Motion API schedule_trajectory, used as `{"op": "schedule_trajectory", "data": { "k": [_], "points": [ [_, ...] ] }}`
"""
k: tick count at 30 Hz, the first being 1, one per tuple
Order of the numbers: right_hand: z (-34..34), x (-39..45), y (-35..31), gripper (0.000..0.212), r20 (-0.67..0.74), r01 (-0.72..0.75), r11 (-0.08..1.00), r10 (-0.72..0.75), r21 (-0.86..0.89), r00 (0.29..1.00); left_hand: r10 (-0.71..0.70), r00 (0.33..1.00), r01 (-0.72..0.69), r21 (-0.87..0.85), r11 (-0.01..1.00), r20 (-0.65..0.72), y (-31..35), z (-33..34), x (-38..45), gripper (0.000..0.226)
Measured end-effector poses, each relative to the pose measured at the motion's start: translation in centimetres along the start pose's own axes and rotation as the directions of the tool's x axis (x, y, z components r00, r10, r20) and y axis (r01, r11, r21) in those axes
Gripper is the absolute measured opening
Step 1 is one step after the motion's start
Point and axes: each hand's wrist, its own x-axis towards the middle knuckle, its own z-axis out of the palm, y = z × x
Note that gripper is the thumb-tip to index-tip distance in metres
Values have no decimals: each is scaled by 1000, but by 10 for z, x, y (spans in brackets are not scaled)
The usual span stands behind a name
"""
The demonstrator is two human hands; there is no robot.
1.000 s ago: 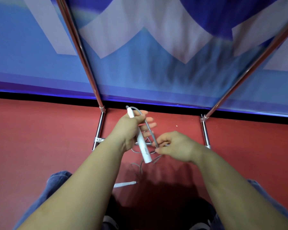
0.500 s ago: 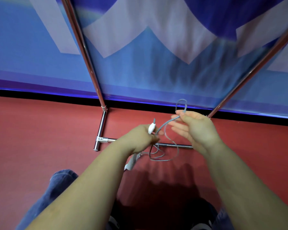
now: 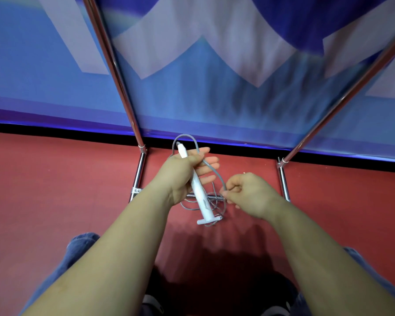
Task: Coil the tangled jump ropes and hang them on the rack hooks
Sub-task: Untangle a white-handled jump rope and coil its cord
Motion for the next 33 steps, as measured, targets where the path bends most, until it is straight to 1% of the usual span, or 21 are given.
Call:
{"op": "schedule_trajectory", "data": {
  "k": [2, 4, 5, 7, 8, 9, 10, 11, 12, 14, 15, 16, 17, 18, 19, 20, 21, 23, 26, 30, 33],
  "points": [
    [-1, 0, -2, 14, -61, -35, 980, 48, 198, 997, 30, 1000, -29, 136, 990, -7, -3, 0, 2, 19],
    [-2, -1, -5, 9, -27, -102, 868, 131, 487, 991, 46, 999, -40, 389, 920, -6, -11, -3, 4, 22],
    [-3, -2, -6, 8, 11, -133, 777, 160, 615, 987, 47, 999, -49, 550, 834, 18, -14, -5, 4, 25],
    [-6, -4, -6, 10, 63, -165, 584, 191, 795, 980, 17, 992, -111, 821, 559, 123, -21, -9, 2, 28],
    [-7, -4, -6, 12, 81, -169, 486, 197, 857, 977, -5, 985, -151, 886, 438, 170, -23, -9, 0, 29],
    [-7, -4, -5, 13, 98, -170, 398, 196, 901, 976, -14, 981, -173, 910, 377, 193, -25, -9, -1, 29],
    [-8, -5, -5, 13, 112, -170, 323, 192, 931, 975, -7, 981, -178, 914, 365, 193, -26, -9, 0, 27],
    [-9, -5, -6, 13, 124, -170, 259, 184, 951, 975, 18, 982, -180, 904, 387, 188, -27, -10, 1, 23],
    [-9, -5, -7, 13, 132, -167, 205, 174, 964, 976, 47, 983, -181, 885, 428, 179, -28, -9, 2, 18],
    [-11, -4, -8, 14, 131, -152, 144, 150, 978, 980, 78, 985, -171, 804, 569, 154, -29, -8, 3, 8],
    [-11, -3, -9, 13, 129, -149, 155, 132, 977, 983, 91, 988, -155, 737, 658, 126, -29, -6, 3, 8],
    [-10, -3, -10, 12, 126, -148, 213, 114, 966, 985, 99, 991, -132, 660, 739, 86, -28, -6, 3, 11],
    [-9, -3, -11, 11, 118, -145, 324, 101, 935, 988, 103, 994, -111, 599, 793, 49, -26, -5, 3, 15],
    [-7, -3, -10, 14, 109, -140, 466, 93, 874, 990, 113, 993, -106, 571, 814, 24, -25, -6, 5, 17],
    [-5, -3, -9, 21, 94, -129, 612, 90, 780, 992, 128, 992, -109, 585, 803, 10, -24, -7, 6, 17],
    [-3, -3, -7, 28, 72, -112, 730, 86, 674, 994, 141, 990, -110, 613, 783, -2, -24, -7, 7, 16],
    [-1, -2, -5, 31, 50, -95, 807, 81, 583, 995, 144, 990, -108, 633, 766, -5, -24, -8, 7, 16],
    [1, -1, -1, 32, 21, -75, 871, 75, 486, 997, 117, 993, -87, 622, 778, -8, -25, -7, 7, 19],
    [3, 1, 4, 34, -12, -36, 925, 44, 378, 999, 33, 999, -25, 541, 841, -5, -25, -3, 7, 19],
    [8, 0, 6, 40, 5, 17, 964, -20, 266, 1000, -116, 993, 105, 352, 930, 12, -18, 3, 1, 26],
    [13, -1, 9, 45, 23, 18, 988, -22, 152, 1000, -256, 966, 246, 175, 953, 35, -8, 4, -5, 29]
  ]
}}
